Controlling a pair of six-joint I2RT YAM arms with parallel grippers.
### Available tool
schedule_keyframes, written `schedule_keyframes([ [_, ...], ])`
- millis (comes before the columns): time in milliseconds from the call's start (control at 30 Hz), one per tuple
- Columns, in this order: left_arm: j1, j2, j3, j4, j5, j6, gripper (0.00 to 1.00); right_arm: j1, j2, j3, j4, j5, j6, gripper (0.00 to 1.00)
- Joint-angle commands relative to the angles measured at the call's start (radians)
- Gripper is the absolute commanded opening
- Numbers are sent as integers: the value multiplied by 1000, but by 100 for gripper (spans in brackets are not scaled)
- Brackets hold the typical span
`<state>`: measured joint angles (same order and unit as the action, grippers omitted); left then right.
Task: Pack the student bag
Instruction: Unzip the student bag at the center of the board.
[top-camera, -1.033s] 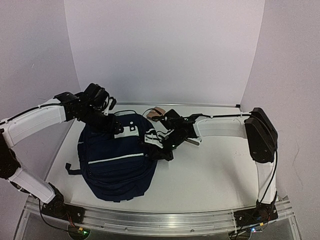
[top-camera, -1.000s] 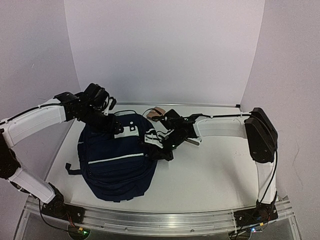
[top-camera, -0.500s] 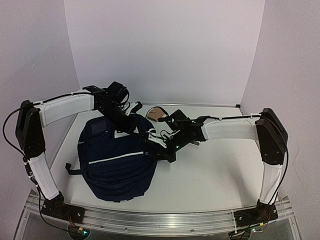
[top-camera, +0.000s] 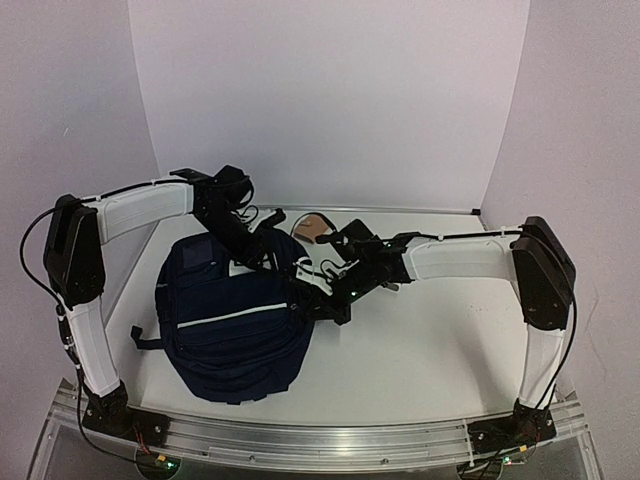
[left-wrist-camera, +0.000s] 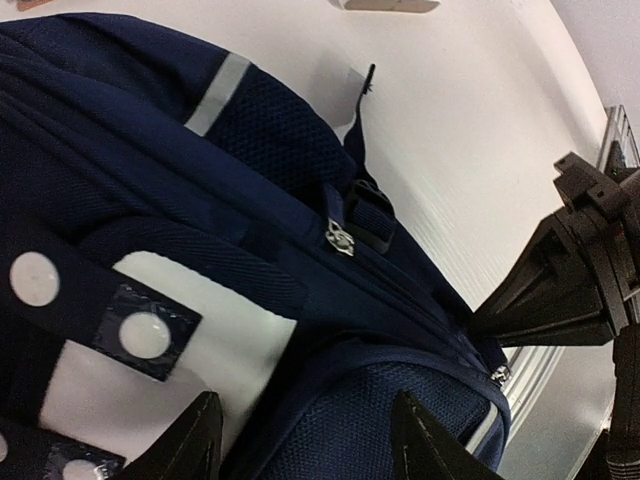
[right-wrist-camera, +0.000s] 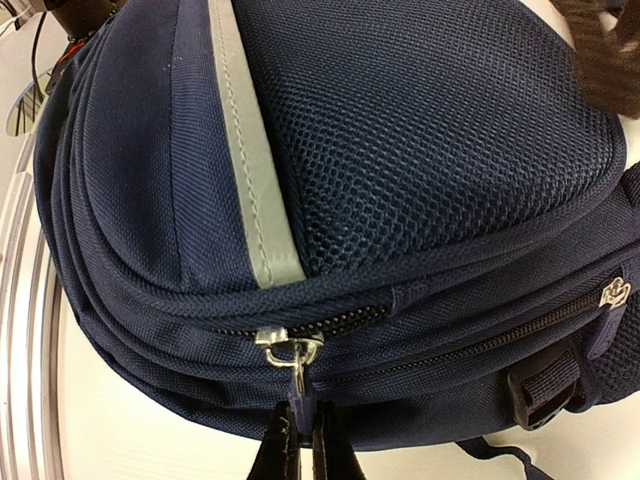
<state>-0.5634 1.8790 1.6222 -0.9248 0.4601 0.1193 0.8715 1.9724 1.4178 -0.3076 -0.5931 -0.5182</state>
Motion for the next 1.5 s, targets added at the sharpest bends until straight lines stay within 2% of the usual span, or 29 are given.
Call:
schedule_keyframes([
  [0, -6, -20, -18, -41, 69, 71, 57, 1, -45, 3, 21, 18, 17, 0],
  [167, -5, 41, 43, -35, 72, 101, 51, 1, -40, 17, 19, 17, 27, 0],
  [400, -24, 140, 106, -76, 77, 156, 32, 1, -44, 17, 18, 29, 27, 0],
  [533, -32, 159, 121, -82, 74, 166, 14, 0, -47, 15, 16, 34, 26, 0],
  [600, -32, 162, 131, -75, 73, 153, 1, 1, -47, 15, 15, 38, 26, 0],
  [700, -25, 174, 157, -48, 31, 77, 0, 1, -50, 14, 12, 42, 27, 0],
  [867, 40, 200, 212, 8, -134, -148, 0, 1, -67, -4, 7, 40, 35, 0],
  [1067, 118, 200, 253, 96, -139, -357, 0, 5, -79, -17, 1, 29, 95, 0],
  [1267, 145, 251, 316, 95, -179, -505, 0, 36, -58, 2, 1, 53, 189, 0],
  [1467, 168, 248, 290, 178, -207, -714, 0, 85, -41, 39, 6, 163, 302, 0],
])
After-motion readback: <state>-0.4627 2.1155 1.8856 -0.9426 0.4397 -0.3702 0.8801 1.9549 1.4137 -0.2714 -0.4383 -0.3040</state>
